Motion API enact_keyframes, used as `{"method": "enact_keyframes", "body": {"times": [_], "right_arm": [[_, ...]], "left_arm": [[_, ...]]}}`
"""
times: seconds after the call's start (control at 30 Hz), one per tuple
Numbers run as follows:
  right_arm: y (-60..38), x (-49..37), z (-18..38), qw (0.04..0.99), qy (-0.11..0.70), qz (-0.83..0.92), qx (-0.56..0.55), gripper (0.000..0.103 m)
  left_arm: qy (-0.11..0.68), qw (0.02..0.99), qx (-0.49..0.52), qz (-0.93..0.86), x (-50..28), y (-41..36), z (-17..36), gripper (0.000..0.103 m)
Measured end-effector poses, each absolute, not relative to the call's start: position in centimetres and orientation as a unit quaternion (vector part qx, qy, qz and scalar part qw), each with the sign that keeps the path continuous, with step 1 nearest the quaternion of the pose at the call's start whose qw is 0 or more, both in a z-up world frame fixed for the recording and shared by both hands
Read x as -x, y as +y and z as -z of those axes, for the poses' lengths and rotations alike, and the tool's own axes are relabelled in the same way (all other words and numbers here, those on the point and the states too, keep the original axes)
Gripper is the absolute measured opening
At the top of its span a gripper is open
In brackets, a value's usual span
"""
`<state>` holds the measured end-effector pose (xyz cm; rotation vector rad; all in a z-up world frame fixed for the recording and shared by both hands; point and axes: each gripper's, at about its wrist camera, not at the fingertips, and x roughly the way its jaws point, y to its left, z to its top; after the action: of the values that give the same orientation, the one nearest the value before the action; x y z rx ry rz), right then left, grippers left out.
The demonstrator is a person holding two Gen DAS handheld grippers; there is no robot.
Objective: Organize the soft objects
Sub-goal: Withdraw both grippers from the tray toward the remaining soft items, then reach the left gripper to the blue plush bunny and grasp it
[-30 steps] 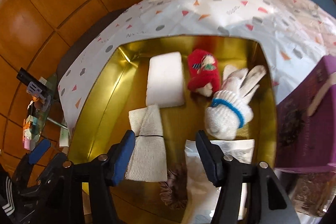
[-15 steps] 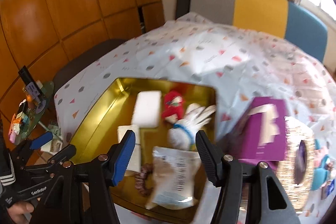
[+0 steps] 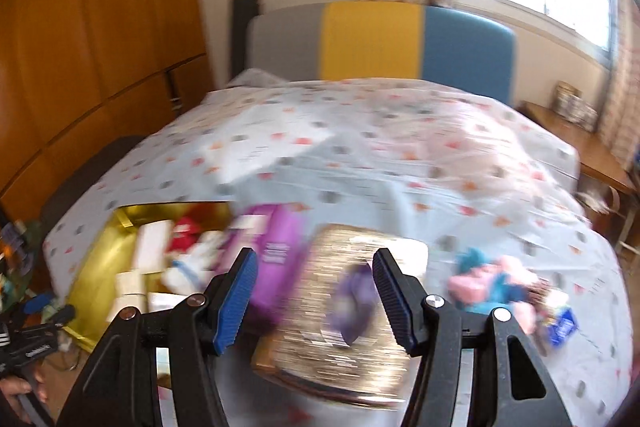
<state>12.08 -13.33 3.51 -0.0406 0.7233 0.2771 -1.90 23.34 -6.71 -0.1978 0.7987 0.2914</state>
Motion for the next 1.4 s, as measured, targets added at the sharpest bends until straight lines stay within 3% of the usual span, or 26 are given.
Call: {"method": "enact_keyframes", "body": {"times": [0.2,0.37,0.53,0.87,1.17,1.3,1.4], "right_arm": [[-24.2,-14.1,-1.5,0.934,0.358,0.013,-0.007,0.06],[-33.8,-15.6,3.8,0.906,0.391,0.156,-0.055,0.06],[-40.3,-14.1,7.2,0.863,0.417,0.212,-0.19,0.06],[-41.6,-13.1,8.1,0.84,0.437,0.194,-0.257,0.06],[-43.9,-12.6,8.6,0.82,0.425,0.211,-0.319,0.06],[-43.9,-12.7,8.4,0.821,0.423,0.208,-0.322,0.06],[-44.1,-12.7,8.6,0.817,0.424,0.204,-0.332,0.06]], "left_arm": [[0.395,0.905,0.094,-0.131,1.6,22.8,6.8,0.088],[0.368,0.92,0.084,-0.107,1.3,21.4,4.8,0.087],[0.339,0.938,0.052,-0.045,-0.7,17.4,1.2,0.087],[0.32,0.937,-0.006,0.142,-5.5,3.8,-3.6,0.087],[0.319,0.914,-0.085,0.237,-8.0,-9.2,-4.5,0.088],[0.359,0.889,-0.093,0.268,-9.9,-13.4,-3.0,0.088],[0.398,0.871,-0.081,0.277,-11.6,-15.4,-1.4,0.08]]}}
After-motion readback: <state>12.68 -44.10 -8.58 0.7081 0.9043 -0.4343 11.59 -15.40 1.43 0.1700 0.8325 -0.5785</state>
